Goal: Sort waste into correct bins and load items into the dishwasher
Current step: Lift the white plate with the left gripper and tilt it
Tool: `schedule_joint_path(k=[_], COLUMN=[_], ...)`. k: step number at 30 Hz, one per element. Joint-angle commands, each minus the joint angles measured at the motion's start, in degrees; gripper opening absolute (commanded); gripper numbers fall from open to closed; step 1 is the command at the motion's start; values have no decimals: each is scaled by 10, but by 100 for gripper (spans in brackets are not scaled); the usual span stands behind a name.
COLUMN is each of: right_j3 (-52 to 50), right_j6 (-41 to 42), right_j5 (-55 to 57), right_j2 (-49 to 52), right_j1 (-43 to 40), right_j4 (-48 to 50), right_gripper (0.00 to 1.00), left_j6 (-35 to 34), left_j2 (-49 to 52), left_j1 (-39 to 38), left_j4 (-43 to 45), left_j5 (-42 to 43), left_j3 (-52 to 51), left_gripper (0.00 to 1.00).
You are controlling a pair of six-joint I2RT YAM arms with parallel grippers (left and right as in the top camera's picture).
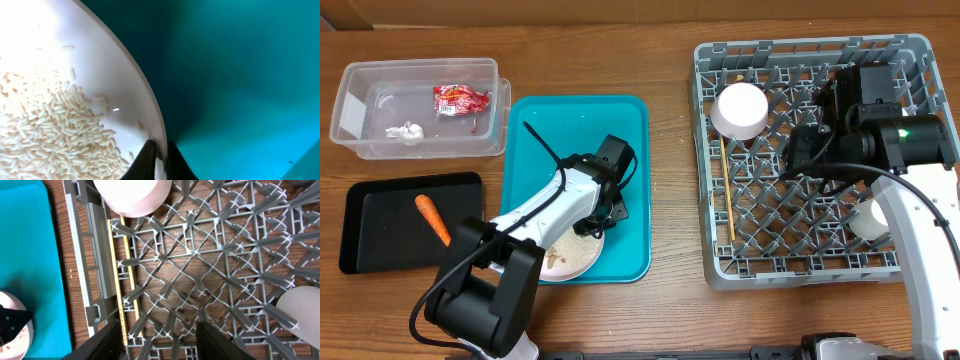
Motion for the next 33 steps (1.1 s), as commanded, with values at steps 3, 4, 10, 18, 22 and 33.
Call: schedule_joint_path(k=[3, 4, 10, 18, 22, 33], right_j3=[-2, -2, -2, -1, -1, -1], right_j6=[-6, -6, -6, -6, -6, -6], right_j5=[-1, 0, -1, 0, 0, 0], right_j2=[-1, -1, -1, -1, -1, -1], right_j1=[-3, -3, -3, -3, -3, -3], right_j4=[1, 1, -1, -1, -1, -1], right_gripper=[51, 51, 51, 50, 51, 50], left_j6=[18, 23, 46, 85, 85, 84], left_j2=[26, 26, 26, 27, 27, 27], left_j1=[1, 1, 1, 1, 1, 1], left_j4=[5, 3, -27, -62, -97, -174], left_j5=[-13, -19, -75, -98, -112, -139], left_j3=[-1, 3, 52, 135, 162, 206], left_gripper=[4, 4, 4, 4, 4, 4])
